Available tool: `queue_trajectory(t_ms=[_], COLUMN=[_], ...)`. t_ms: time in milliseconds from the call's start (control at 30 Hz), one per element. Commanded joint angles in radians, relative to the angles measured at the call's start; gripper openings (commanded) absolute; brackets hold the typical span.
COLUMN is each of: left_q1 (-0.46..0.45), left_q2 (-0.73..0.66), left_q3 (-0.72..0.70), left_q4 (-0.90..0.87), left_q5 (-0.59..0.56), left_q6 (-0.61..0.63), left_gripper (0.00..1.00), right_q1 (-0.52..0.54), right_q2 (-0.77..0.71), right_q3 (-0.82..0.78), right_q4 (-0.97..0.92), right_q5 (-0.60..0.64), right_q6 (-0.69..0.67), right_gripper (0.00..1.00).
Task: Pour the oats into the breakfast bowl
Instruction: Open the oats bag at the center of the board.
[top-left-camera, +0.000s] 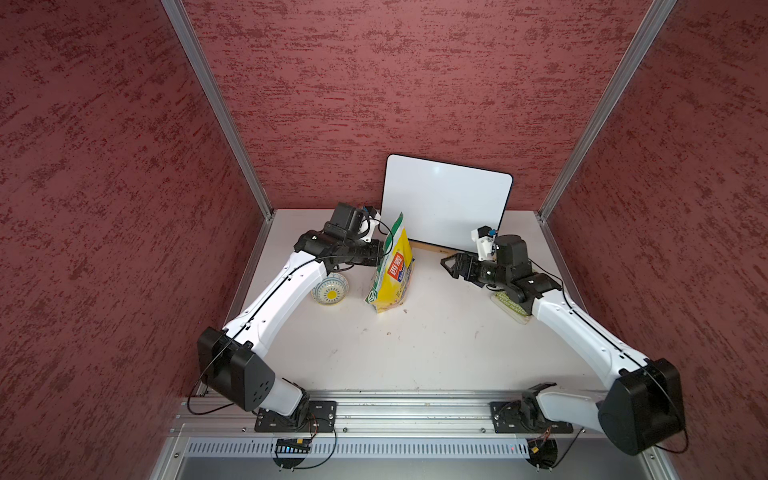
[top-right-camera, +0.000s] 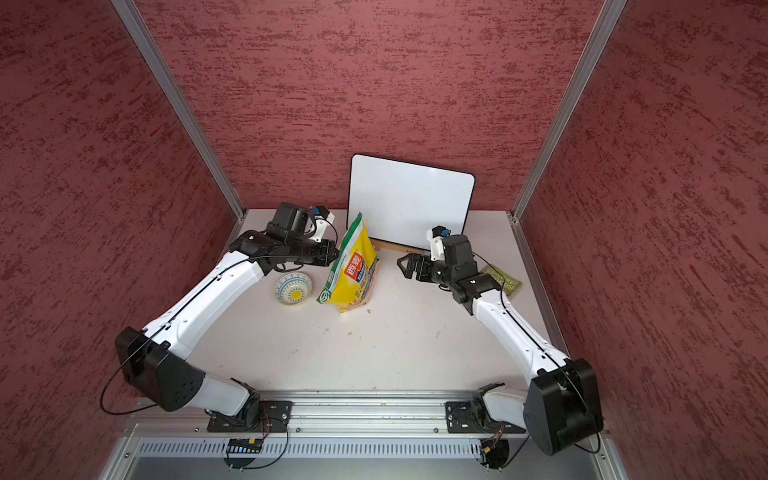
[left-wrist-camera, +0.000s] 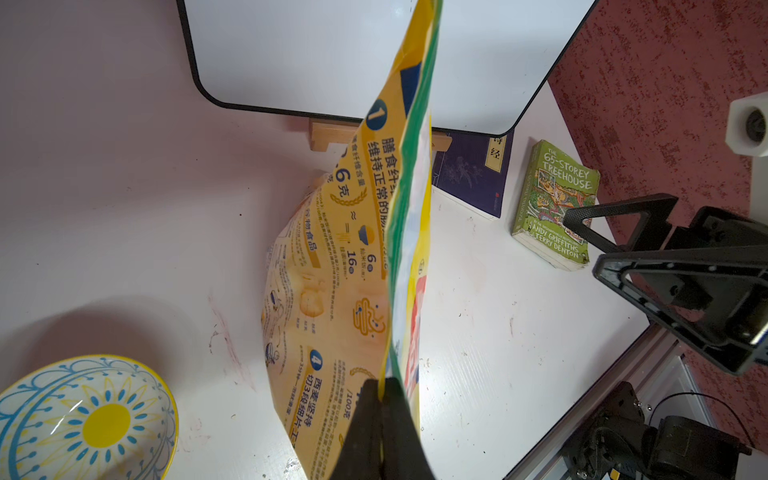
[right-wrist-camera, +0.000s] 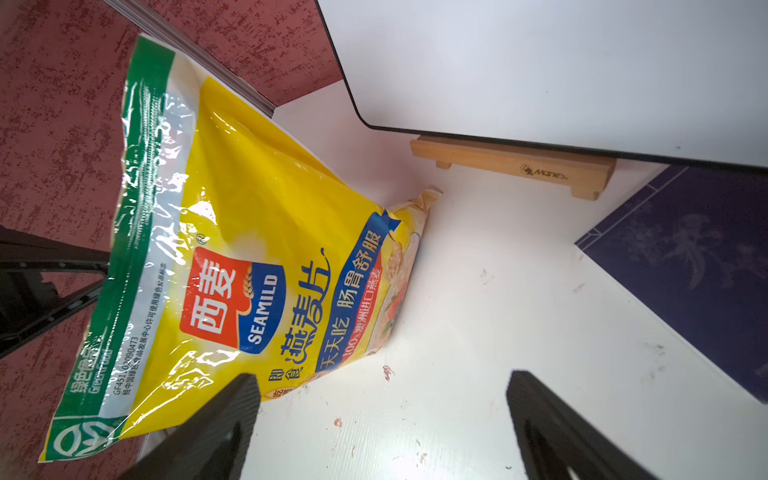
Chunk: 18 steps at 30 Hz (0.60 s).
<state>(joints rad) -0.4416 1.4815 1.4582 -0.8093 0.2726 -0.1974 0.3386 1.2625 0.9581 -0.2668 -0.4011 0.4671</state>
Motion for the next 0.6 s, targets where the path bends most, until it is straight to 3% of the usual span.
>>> queue_trajectory(t_ms=[0, 200, 367, 567], left_q1=[0.007, 0.006, -0.008, -0.02], left_q2=[-0.038, -0.083, -0.098, -0.088], left_q3=[-0.037, -0.092, -0.135, -0.134], left_q4=[0.071, 0.16, 0.25, 0.252], left_q5=[0.057, 0.099, 0.191, 0.186], left_q6=[-0.018, -0.076, -0.128, -0.132], left_gripper=[0.02, 0.0, 0.0, 0.0], right_q1=[0.026, 0.115, 0.215, 0.28], right_q2=[-0.001, 0.045, 0.132, 0.237], right_q3=[0.033, 0.079, 0.252, 0.372], right_q4=[0.055, 0.218, 0.068, -0.011], right_q5=[-0.04, -0.098, -0.011, 0.056], right_q6=[0.047, 0.236, 0.236, 0.263], right_gripper=[0.98, 0.94, 0.87, 0.79])
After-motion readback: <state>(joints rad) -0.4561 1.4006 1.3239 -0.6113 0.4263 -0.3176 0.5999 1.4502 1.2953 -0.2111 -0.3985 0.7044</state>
